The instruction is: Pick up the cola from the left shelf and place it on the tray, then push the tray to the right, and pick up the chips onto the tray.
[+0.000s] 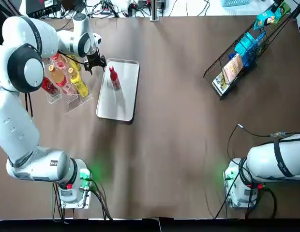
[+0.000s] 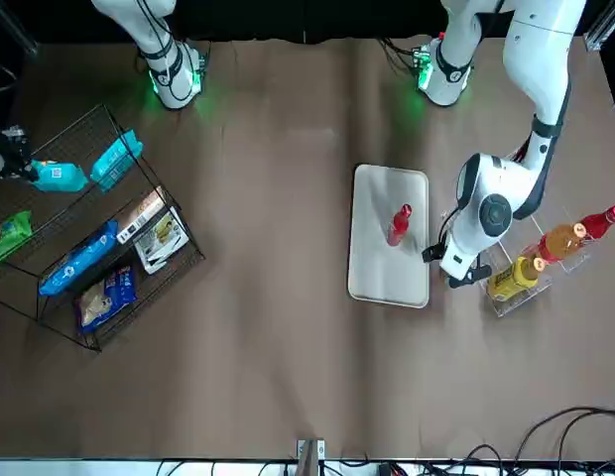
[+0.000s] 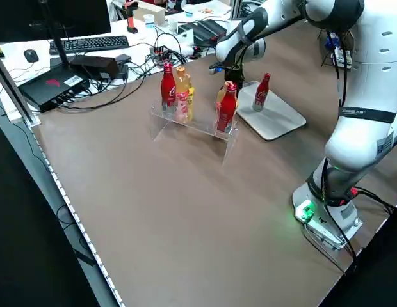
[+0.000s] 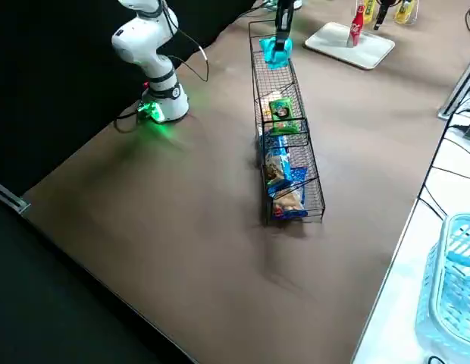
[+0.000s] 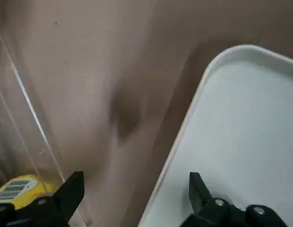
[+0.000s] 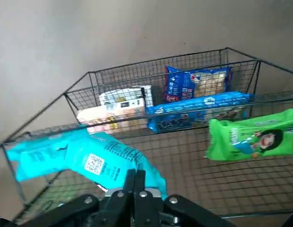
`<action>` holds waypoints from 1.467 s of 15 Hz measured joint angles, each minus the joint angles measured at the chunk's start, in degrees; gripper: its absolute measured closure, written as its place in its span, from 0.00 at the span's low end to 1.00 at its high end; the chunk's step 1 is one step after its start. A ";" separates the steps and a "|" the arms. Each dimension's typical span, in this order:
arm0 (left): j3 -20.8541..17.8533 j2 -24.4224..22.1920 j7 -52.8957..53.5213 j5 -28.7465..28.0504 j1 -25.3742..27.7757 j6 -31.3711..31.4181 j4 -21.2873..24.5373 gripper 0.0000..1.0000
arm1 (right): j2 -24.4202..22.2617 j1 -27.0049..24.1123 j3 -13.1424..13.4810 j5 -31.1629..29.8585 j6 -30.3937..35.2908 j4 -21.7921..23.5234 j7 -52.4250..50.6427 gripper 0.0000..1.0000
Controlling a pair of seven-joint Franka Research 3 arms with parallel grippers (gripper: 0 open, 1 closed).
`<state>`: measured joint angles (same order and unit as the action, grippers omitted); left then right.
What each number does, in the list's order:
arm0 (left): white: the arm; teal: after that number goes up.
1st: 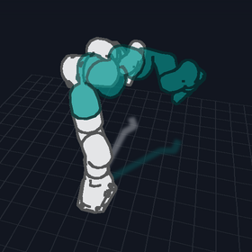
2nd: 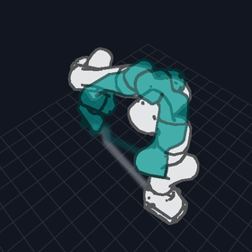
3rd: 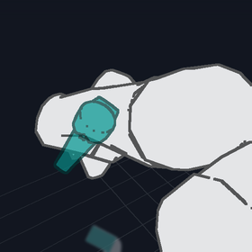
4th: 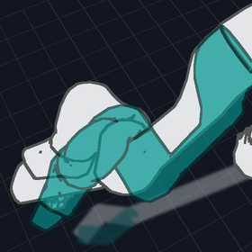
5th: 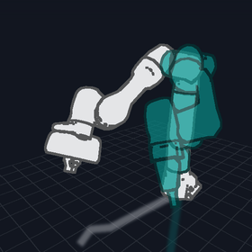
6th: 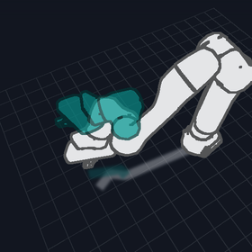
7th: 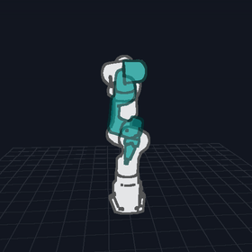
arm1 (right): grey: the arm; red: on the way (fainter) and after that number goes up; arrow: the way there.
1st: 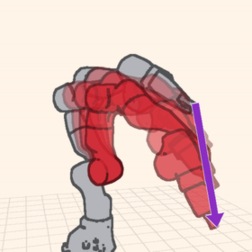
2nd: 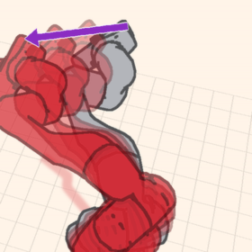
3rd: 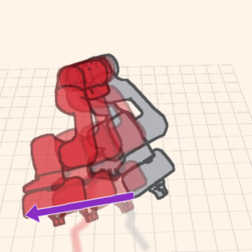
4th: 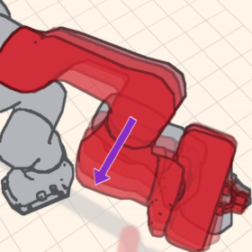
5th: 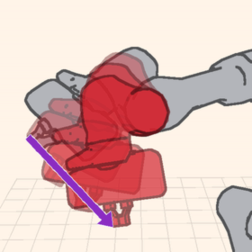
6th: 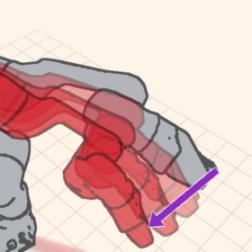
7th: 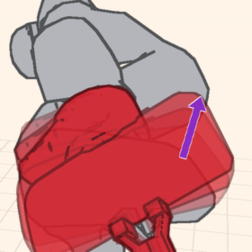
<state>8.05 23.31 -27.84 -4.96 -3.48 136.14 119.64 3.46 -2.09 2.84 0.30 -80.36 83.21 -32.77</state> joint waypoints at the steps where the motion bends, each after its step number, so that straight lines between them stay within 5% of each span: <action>1: 0.00 0.27 1.17 0.00 0.00 0.01 0.01 0.02 | -0.05 0.87 -0.03 0.08 0.33 -0.27 1.93 0.99; 11: 0.78 3.18 3.85 0.00 -1.06 1.45 0.07 0.40 | -0.20 16.33 -0.43 6.23 1.95 -0.50 34.16 0.99; 22: 1.29 4.06 3.86 0.00 -1.14 1.77 0.07 0.85 | 5.96 20.27 -0.11 10.86 0.20 0.14 38.62 0.99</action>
<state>9.34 27.37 -23.98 -4.96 -4.62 137.91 119.71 9.41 18.18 2.73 11.16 -80.16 83.35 5.86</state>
